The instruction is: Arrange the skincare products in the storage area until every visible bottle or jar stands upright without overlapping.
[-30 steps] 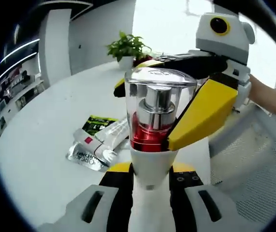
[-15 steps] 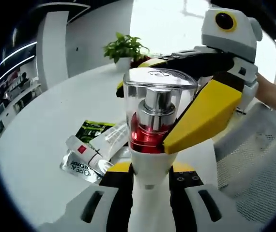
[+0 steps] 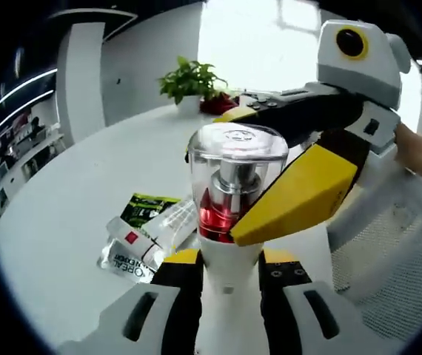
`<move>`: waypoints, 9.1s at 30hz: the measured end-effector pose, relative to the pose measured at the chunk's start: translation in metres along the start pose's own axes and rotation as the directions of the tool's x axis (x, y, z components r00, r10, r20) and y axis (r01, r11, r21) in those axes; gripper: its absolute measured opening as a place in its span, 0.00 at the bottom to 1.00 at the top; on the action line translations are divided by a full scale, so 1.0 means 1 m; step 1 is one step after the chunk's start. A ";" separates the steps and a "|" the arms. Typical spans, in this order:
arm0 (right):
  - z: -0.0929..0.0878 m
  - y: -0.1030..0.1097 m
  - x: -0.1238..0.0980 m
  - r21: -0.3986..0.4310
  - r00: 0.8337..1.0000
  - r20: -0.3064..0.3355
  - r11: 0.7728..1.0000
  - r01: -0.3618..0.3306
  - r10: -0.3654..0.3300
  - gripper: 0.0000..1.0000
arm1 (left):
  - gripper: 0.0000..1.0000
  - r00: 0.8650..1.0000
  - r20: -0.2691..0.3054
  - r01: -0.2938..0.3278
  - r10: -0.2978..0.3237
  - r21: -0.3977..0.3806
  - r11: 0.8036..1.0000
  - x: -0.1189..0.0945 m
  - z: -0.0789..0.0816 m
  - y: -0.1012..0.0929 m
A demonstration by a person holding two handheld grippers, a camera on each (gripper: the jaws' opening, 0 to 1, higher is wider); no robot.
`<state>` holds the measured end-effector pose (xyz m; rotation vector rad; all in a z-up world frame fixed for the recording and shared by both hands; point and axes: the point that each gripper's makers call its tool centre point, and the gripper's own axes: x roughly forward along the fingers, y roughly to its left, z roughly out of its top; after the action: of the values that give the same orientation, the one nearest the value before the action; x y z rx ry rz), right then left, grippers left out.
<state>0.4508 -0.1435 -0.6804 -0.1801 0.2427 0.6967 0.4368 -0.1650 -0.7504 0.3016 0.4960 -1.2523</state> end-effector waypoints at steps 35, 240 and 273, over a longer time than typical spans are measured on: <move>0.009 0.009 0.011 -0.079 0.985 0.009 0.982 -0.169 0.170 0.30 | 0.25 0.999 -0.005 0.032 -0.031 0.059 0.998 -0.005 0.000 0.010; -0.149 -0.111 0.003 0.208 0.603 -0.712 0.929 -0.307 0.359 0.28 | 0.97 0.909 -0.082 -0.417 0.409 -0.206 0.885 -0.180 -0.047 0.008; -0.038 -0.052 -0.055 0.311 0.953 -0.154 0.928 -0.204 0.261 0.29 | 0.97 0.935 0.033 -0.337 0.354 -0.229 0.913 -0.171 -0.024 -0.003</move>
<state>0.4381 -0.2255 -0.6972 0.0679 0.5568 0.8723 0.3900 -0.0130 -0.6826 0.1458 0.4881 -0.8506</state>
